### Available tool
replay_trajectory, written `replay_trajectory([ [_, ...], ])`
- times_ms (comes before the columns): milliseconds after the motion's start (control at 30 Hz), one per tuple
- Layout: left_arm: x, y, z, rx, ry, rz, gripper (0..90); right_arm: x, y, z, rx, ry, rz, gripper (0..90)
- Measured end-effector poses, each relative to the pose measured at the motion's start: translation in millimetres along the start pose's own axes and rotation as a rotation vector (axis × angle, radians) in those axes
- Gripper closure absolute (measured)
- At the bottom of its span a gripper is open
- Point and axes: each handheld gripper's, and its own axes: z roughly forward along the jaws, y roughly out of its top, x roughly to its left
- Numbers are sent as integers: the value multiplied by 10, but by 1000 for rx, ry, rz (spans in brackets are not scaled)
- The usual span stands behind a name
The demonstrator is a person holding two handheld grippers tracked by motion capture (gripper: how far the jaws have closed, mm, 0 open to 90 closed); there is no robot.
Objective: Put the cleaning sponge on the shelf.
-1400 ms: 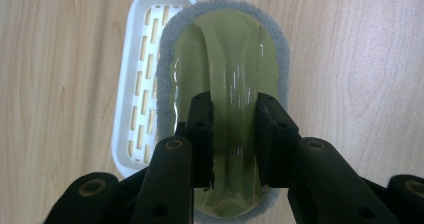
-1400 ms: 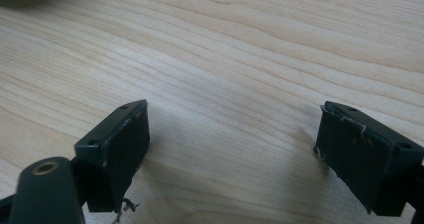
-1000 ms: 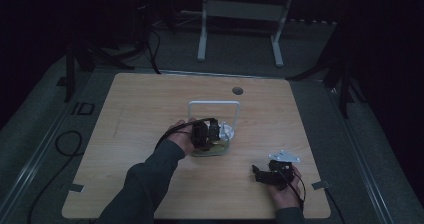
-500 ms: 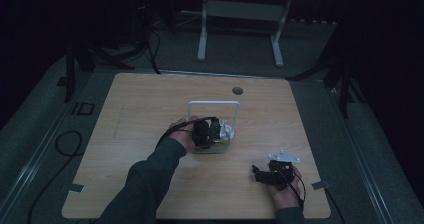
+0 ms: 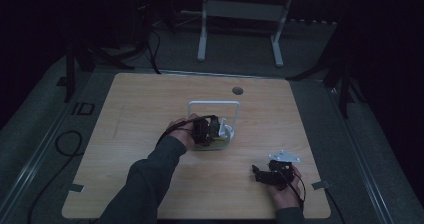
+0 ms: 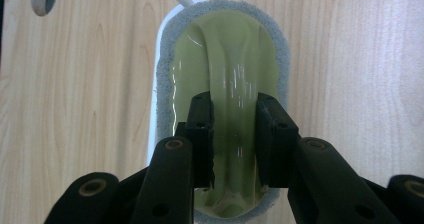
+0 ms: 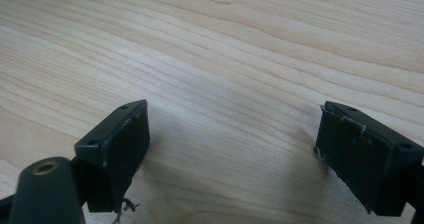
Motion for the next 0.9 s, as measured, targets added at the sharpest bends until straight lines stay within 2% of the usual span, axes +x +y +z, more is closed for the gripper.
replay_trajectory([
  [300,35,-11,27,-3,3,7,717,0,0,0,0,0,0,134],
  [367,46,2,34,2,6,21,717,0,0,0,1,0,1,134],
  [667,87,56,39,2,-7,35,717,1,0,0,1,1,2,135],
  [900,108,40,72,5,-1,31,717,1,0,0,1,1,2,135],
])
